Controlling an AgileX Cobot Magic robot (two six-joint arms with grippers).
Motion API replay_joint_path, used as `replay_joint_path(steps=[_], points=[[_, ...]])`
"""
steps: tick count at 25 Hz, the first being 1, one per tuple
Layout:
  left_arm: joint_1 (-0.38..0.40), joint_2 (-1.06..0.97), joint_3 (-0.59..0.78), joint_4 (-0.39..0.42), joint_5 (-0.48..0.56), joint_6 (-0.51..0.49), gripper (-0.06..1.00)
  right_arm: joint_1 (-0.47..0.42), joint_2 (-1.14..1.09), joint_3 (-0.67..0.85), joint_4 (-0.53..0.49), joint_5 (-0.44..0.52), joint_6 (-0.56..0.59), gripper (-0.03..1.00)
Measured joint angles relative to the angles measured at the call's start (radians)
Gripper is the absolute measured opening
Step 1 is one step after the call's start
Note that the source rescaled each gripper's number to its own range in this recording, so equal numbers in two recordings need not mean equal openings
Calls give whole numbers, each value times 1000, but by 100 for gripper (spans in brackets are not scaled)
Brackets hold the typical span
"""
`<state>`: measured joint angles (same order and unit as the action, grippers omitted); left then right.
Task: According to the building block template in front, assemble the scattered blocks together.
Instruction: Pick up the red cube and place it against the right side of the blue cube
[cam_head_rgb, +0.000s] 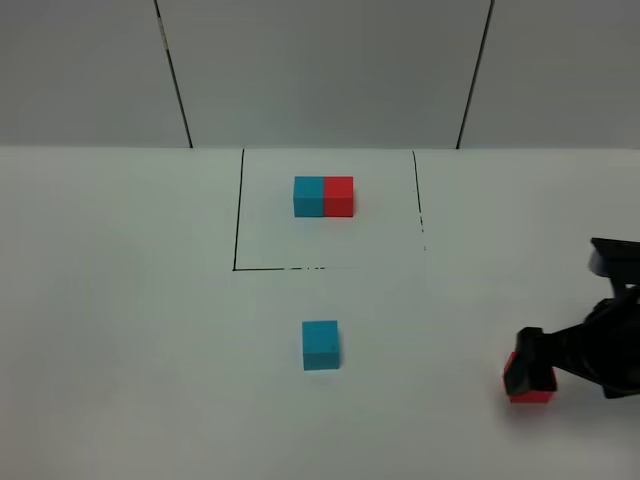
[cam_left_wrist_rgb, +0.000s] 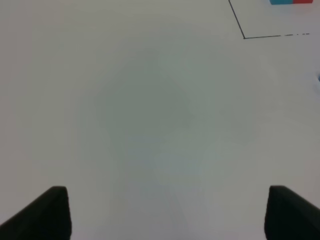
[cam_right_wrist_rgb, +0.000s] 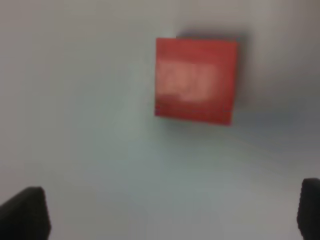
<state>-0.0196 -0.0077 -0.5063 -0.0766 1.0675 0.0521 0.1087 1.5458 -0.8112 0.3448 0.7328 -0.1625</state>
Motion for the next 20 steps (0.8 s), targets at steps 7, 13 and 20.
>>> replay_joint_path(steps=[7, 13, 20], points=[[0, 0, 0, 0, 0, 0, 65, 83, 168, -96, -31, -56, 48, 100], [0, 0, 0, 0, 0, 1, 65, 104, 229, -99, -74, -110, 88, 100], [0, 0, 0, 0, 0, 1, 65, 104, 252, -99, -188, -117, 176, 100]])
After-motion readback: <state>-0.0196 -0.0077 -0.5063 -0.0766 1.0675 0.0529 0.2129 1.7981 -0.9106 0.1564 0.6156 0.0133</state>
